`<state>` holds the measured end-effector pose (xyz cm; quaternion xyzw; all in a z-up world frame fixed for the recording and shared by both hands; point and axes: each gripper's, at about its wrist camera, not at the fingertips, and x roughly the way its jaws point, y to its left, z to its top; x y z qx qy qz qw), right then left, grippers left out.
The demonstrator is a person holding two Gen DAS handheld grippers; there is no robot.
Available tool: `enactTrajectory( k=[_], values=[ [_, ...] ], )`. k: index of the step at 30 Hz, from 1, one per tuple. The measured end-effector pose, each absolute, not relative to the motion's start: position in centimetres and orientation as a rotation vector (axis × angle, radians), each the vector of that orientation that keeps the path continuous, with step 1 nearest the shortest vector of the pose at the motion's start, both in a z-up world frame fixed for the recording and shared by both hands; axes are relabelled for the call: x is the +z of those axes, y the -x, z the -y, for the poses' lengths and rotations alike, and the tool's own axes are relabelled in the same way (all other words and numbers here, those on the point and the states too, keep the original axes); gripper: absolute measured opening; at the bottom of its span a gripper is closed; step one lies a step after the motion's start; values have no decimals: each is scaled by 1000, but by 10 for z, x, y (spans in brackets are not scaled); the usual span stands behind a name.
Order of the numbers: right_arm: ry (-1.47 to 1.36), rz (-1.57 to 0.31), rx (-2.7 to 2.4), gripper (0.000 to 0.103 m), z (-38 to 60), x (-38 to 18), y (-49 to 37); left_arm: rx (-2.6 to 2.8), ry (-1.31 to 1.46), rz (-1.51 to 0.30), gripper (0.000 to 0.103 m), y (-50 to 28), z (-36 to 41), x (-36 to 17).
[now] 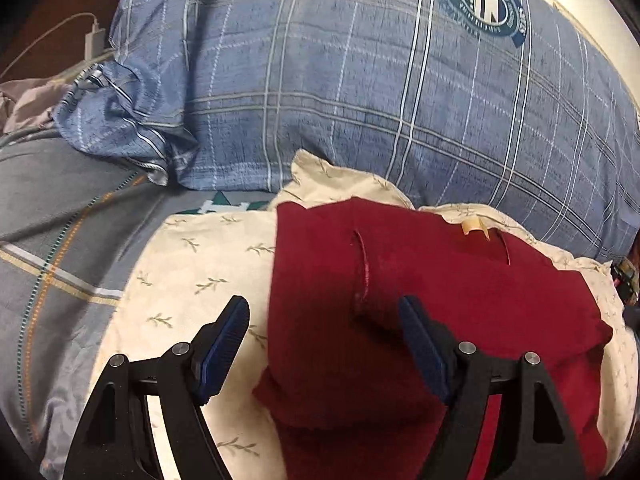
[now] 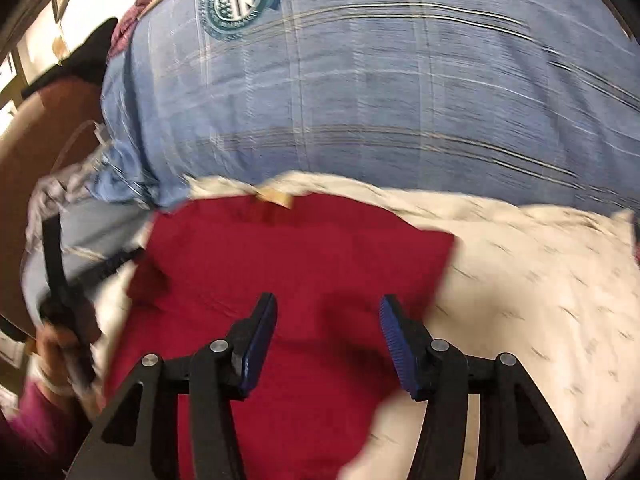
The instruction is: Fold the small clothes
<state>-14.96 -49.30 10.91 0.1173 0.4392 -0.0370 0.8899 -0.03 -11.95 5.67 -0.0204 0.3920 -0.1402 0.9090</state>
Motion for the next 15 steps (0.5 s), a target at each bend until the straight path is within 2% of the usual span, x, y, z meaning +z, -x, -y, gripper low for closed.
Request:
enactTrajectory(
  k=[4, 7, 9, 10, 15],
  values=[
    [-188, -938, -121, 56, 495, 89, 159, -288, 36, -823, 76, -9, 131, 50],
    [-58, -954, -175, 51, 488, 73, 146, -285, 18, -837, 76, -13, 135, 46],
    [-6, -955, -190, 35, 485, 66, 140, -286, 22, -838, 76, -15, 135, 44],
    [29, -954, -213, 15, 483, 64, 136, -290, 23, -838, 76, -15, 135, 44],
    [-70, -886, -273, 8, 496, 75, 155, -299, 3, -846, 76, -13, 138, 42]
  ],
)
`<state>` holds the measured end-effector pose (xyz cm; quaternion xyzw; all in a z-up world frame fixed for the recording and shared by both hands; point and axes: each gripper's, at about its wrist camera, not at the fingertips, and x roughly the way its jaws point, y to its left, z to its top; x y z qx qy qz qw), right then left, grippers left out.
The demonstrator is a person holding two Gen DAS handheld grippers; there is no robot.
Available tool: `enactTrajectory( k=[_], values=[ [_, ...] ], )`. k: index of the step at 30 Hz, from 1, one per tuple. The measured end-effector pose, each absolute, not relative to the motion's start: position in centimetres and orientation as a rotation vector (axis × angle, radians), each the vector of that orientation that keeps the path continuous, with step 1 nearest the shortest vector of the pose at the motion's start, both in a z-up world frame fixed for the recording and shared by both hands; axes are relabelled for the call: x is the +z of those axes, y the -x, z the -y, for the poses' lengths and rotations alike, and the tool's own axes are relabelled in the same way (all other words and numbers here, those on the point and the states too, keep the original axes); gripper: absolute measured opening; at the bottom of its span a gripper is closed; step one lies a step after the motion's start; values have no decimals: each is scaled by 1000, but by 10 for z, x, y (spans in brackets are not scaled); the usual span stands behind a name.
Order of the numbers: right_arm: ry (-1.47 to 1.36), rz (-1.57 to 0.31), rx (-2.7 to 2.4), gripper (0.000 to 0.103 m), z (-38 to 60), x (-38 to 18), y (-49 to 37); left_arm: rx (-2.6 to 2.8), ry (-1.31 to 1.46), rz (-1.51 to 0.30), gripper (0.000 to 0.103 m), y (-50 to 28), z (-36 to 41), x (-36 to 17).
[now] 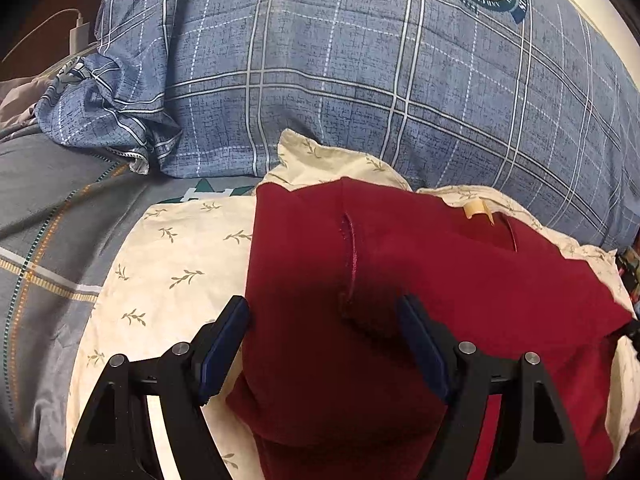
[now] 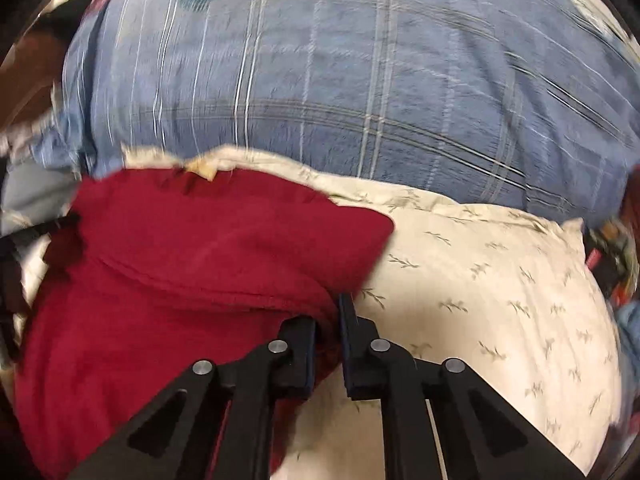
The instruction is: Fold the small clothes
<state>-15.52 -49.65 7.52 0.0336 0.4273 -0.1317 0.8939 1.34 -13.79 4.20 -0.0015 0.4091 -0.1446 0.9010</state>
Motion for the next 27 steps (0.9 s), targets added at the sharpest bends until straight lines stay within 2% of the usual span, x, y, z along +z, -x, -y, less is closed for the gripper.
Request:
enactTrajectory(
  k=[6, 7, 8, 10, 17, 22, 25, 27],
  values=[
    [-84, -981, -304, 7, 492, 45, 181, -320, -21, -828, 76, -5, 141, 48],
    [-113, -974, -300, 9, 493, 48, 185, -324, -21, -827, 76, -3, 140, 49],
    [-136, -980, -296, 15, 493, 51, 186, -329, -19, -825, 76, -1, 139, 49],
    [-208, -986, -297, 15, 499, 62, 194, -337, -7, -819, 76, 2, 135, 52],
    [-298, -922, -318, 26, 509, 81, 210, -357, 54, -817, 76, 2, 127, 56],
    [-283, -914, -280, 27, 492, 78, 190, -331, 16, -814, 76, -1, 134, 54],
    [-266, -908, -268, 37, 482, 74, 180, -323, 5, -805, 76, -1, 138, 55],
    [-255, -901, -271, 38, 479, 73, 177, -323, 2, -802, 76, -1, 140, 56]
  ],
)
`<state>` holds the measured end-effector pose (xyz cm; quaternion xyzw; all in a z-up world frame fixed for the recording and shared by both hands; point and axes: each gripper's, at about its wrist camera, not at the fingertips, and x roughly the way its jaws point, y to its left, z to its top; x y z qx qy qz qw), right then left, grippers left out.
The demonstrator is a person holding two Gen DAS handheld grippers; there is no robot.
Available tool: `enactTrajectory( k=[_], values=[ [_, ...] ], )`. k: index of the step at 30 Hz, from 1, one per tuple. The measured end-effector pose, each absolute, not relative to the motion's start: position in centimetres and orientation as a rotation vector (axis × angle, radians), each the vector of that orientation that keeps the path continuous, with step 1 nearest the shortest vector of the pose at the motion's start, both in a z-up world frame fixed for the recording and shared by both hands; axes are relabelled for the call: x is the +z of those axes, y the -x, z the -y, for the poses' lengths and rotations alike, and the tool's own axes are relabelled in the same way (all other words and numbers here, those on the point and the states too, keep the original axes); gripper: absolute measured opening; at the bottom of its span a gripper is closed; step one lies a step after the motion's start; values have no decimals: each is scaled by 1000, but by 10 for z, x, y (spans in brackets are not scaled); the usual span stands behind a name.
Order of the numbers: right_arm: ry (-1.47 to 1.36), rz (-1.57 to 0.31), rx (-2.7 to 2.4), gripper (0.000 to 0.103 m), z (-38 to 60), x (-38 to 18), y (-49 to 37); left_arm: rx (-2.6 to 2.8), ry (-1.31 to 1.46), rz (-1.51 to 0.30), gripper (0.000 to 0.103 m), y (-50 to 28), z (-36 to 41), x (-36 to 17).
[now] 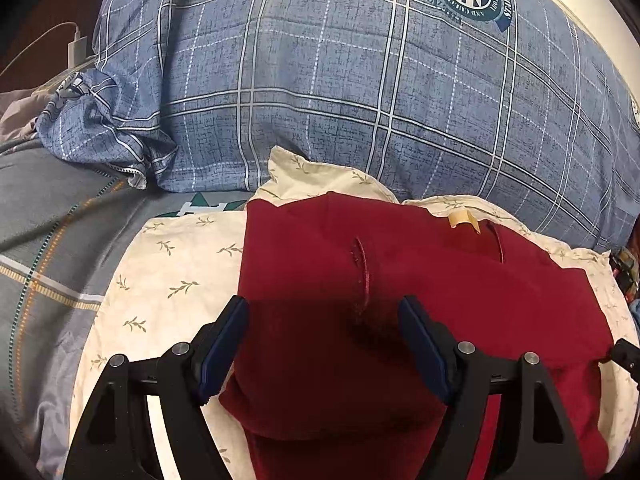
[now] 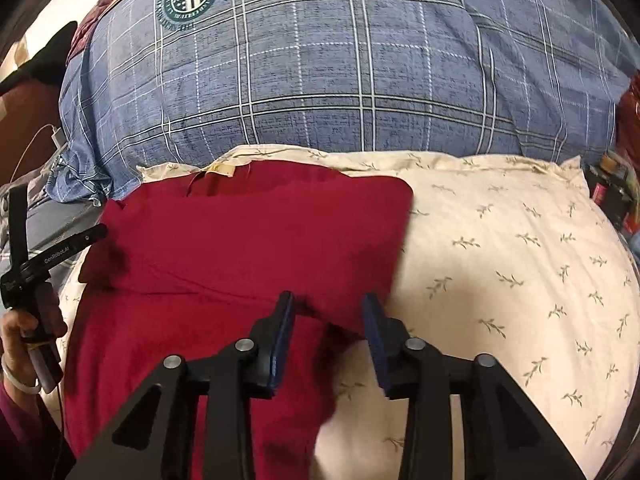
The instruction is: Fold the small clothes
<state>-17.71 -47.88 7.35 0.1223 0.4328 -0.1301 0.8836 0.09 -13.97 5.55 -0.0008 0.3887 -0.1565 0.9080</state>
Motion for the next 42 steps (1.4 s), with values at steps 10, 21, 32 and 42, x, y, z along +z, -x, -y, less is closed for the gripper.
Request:
enactTrajectory(
  k=[10, 21, 32, 42],
  values=[
    [-346, -845, -276, 47, 485, 76, 180, -343, -29, -794, 73, 2, 150, 55],
    [-371, -847, -274, 47, 490, 77, 184, -395, 20, -826, 11, -7, 152, 55],
    [-420, -856, -340, 81, 535, 71, 141, -458, 43, -846, 10, 15, 132, 65],
    [-233, -896, -396, 9, 542, 46, 91, -446, -15, -889, 11, 4, 148, 50]
  ],
)
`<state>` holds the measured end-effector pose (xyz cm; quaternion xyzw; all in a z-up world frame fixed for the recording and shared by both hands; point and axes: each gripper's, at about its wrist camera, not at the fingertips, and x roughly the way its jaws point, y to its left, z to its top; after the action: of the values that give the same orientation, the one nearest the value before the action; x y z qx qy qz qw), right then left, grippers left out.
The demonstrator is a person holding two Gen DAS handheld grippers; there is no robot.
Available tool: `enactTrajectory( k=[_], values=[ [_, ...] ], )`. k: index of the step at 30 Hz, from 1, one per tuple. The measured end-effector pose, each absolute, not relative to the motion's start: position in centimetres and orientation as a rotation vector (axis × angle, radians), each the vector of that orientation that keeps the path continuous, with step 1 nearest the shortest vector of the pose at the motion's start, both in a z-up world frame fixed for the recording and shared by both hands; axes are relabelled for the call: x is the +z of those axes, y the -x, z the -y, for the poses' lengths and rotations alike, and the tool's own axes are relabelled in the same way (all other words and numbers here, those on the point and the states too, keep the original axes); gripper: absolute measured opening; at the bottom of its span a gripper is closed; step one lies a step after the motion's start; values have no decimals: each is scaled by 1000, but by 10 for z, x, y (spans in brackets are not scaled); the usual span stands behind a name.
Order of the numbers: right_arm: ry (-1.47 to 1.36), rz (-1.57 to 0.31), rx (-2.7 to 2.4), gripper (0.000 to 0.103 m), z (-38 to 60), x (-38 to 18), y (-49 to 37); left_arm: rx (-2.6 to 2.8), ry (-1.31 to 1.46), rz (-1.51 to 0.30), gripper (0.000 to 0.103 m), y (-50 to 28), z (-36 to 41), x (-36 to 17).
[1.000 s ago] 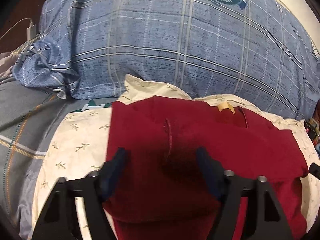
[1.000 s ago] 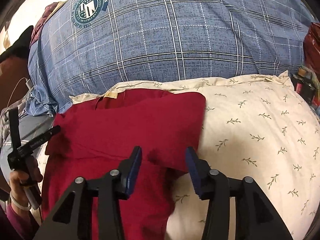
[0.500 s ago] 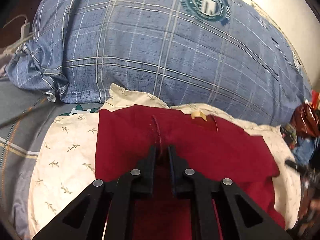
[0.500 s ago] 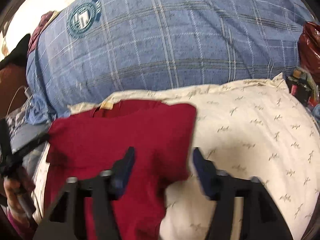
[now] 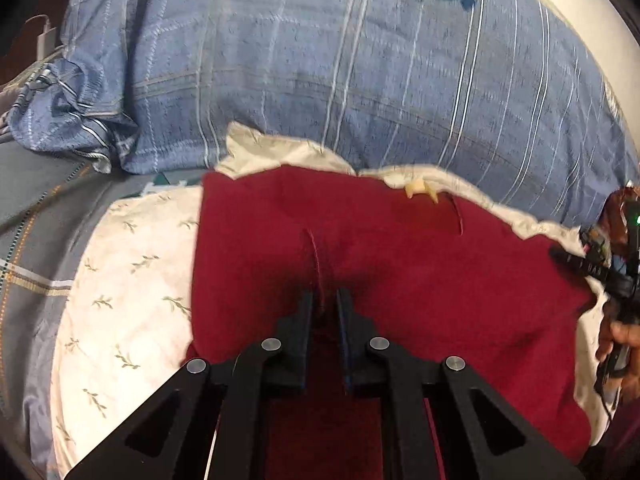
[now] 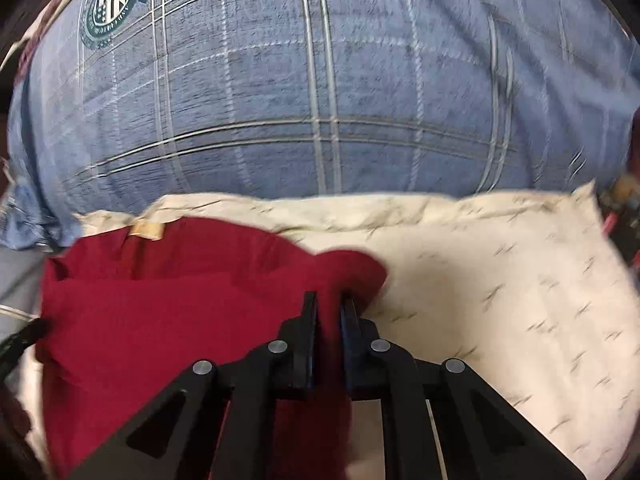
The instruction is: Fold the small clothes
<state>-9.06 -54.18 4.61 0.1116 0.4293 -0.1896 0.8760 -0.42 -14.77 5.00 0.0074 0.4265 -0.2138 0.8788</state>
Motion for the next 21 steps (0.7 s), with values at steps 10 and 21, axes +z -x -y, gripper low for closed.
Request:
enactTrajectory(
  k=[10, 21],
  values=[
    [-383, -858, -346, 56, 543, 60, 147, -384, -42, -864, 31, 5, 153, 50],
    [-251, -899, -429, 32, 519, 68, 169, -346, 51, -806, 46, 13, 133, 61]
  ],
)
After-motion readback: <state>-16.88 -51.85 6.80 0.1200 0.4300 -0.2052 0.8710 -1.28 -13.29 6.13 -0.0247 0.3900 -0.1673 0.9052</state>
